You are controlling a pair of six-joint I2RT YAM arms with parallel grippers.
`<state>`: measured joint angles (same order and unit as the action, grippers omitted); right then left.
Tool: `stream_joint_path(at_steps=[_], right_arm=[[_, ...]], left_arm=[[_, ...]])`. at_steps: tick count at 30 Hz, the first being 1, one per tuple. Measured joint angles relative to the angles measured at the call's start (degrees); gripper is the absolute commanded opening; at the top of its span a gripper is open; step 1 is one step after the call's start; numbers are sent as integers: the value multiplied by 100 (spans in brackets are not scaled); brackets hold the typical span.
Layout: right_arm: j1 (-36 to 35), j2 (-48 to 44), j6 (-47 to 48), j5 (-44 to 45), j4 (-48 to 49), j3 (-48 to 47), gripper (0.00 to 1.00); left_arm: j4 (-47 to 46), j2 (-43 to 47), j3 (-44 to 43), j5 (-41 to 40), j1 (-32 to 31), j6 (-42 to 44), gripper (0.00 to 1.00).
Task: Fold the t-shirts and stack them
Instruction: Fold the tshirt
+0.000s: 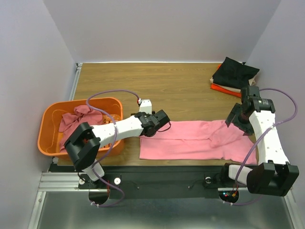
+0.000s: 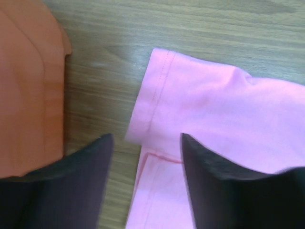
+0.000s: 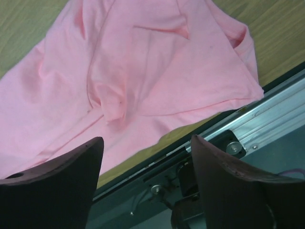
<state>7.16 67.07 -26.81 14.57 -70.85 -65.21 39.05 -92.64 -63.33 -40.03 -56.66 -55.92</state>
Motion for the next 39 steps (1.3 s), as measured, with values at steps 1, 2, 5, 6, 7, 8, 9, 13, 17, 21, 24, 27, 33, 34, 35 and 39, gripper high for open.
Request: stream_joint_path(at_steps=[1, 2, 5, 6, 7, 8, 9, 13, 17, 21, 24, 27, 33, 34, 35, 39], right_arm=[[2, -9, -9, -17, -61, -35, 87], [2, -9, -2, -22, -109, -85, 88], [2, 44, -4, 35, -122, -385, 90], [2, 81, 0, 68, -105, -459, 90], [2, 131, 0, 96, -68, -492, 90], [2, 267, 13, 162, 26, -529, 89], [2, 378, 24, 195, 101, -527, 84], [46, 1080, 144, 264, 634, -520, 74], [232, 1755, 293, 258, 1285, -522, 66], [651, 2199, 503, 146, 1740, -542, 60], [1080, 2444, 669, 59, 1921, -625, 56], [1392, 2533, 866, -109, 2103, -654, 54], [1692, 2535, 1012, -507, 2564, -518, 53], [1764, 2535, 1016, -597, 2675, -424, 52], [1818, 2535, 1019, -645, 2741, -348, 51], [2039, 2634, 1069, -907, 3010, -11, 47]], left_arm=[[15, 103, 0, 17, 4, 24, 85], [24, 262, 0, 44, 4, 44, 87], [44, 702, -72, 81, 4, 179, 90], [35, 782, -129, 92, 9, 216, 90], [9, 809, -214, 105, 15, 284, 90], [-26, 802, -280, 114, 31, 339, 91], [-66, 754, -363, 146, 72, 409, 90], [-216, 317, -603, 284, 284, 623, 88], [-415, -302, -669, 579, 793, 973, 86], [-673, -435, -669, 935, 1272, 1388, 87], [-1086, -424, -669, 1329, 1497, 1757, 87], [-1362, -424, -669, 1718, 1598, 2037, 89], [-1851, -424, -684, 2736, 1919, 2535, 92], [-1873, -424, -693, 2857, 1965, 2592, 92], [-1875, -424, -713, 2962, 2017, 2627, 92], [-1899, -426, -780, 3287, 2192, 2699, 92]])
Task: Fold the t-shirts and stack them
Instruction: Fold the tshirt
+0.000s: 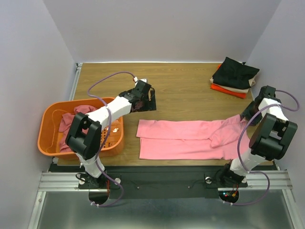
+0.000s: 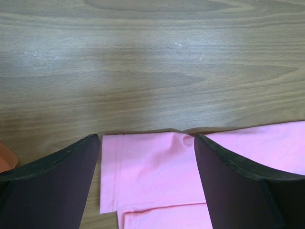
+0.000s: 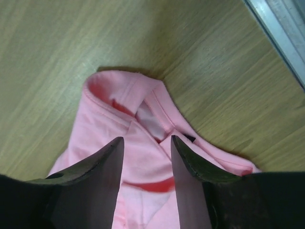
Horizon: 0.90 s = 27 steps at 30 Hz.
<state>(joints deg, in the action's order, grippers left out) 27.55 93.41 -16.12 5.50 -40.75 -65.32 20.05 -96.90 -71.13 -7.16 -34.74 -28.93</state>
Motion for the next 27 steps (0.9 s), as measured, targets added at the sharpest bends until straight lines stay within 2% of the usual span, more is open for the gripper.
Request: stream_joint_path(at_steps=[11, 19, 27], right_arm=[[129, 800, 24, -525, 470, 96, 34], [131, 894, 0, -730, 520, 2, 19], [131, 769, -17, -402, 514, 57, 18]], left_arm=[[-4, -474, -529, 247, 79, -328, 91], [107, -638, -629, 223, 83, -588, 91], [140, -667, -828, 197, 109, -584, 91]])
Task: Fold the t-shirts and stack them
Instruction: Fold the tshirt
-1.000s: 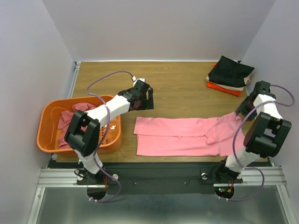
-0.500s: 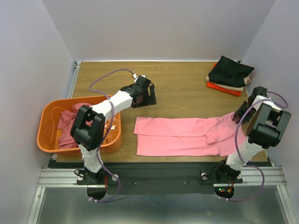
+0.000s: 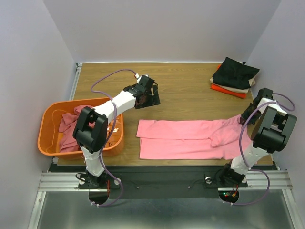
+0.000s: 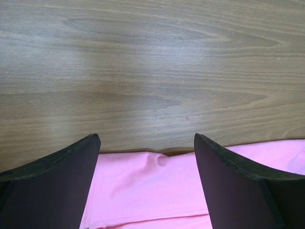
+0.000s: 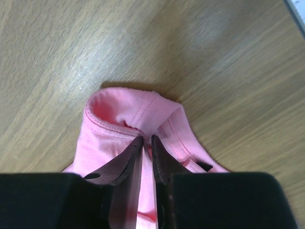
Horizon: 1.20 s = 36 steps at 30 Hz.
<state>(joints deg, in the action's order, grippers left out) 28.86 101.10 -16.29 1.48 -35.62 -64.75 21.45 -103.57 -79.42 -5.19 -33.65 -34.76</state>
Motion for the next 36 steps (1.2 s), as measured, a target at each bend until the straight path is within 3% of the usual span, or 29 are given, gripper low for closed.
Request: stream_joint_path(at_steps=[4, 12, 21, 28, 36], right_arm=[[0, -52, 2, 114, -2, 11, 27], [0, -186, 2, 153, -17, 144, 28], [0, -271, 2, 61, -35, 192, 27], [0, -457, 2, -20, -35, 195, 16], [0, -455, 0, -44, -35, 199, 17]], left_arm=[[7, -74, -22, 2, 7, 17, 91], [7, -151, -24, 44, 39, 24, 91], [7, -153, -24, 50, 39, 22, 91], [7, -153, -24, 85, 39, 20, 91], [7, -153, -24, 107, 39, 20, 91]])
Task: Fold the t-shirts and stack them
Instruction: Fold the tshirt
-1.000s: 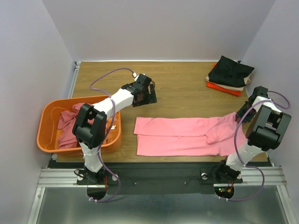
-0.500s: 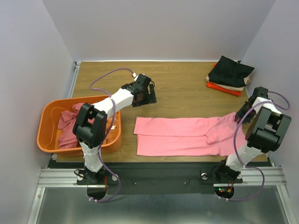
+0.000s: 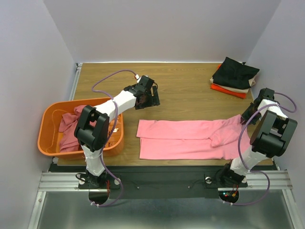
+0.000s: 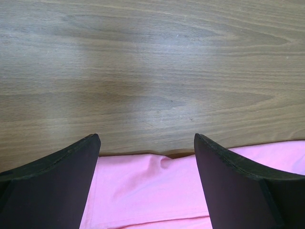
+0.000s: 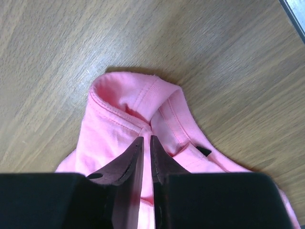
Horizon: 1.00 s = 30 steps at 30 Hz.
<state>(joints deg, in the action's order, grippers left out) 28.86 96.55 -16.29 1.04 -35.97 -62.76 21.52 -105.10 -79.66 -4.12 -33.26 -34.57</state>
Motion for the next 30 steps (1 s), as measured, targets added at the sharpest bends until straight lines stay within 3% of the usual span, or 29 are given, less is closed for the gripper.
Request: stream_joint_path(at_steps=[18, 22, 30], right_arm=[[0, 22, -20, 50, -4, 190, 23], [0, 22, -39, 52, -4, 190, 29], [0, 22, -42, 68, -4, 190, 22]], left_arm=[[-2, 0, 0, 20, 0, 0, 91], [-2, 0, 0, 22, 0, 0, 91], [-2, 0, 0, 24, 0, 0, 91]])
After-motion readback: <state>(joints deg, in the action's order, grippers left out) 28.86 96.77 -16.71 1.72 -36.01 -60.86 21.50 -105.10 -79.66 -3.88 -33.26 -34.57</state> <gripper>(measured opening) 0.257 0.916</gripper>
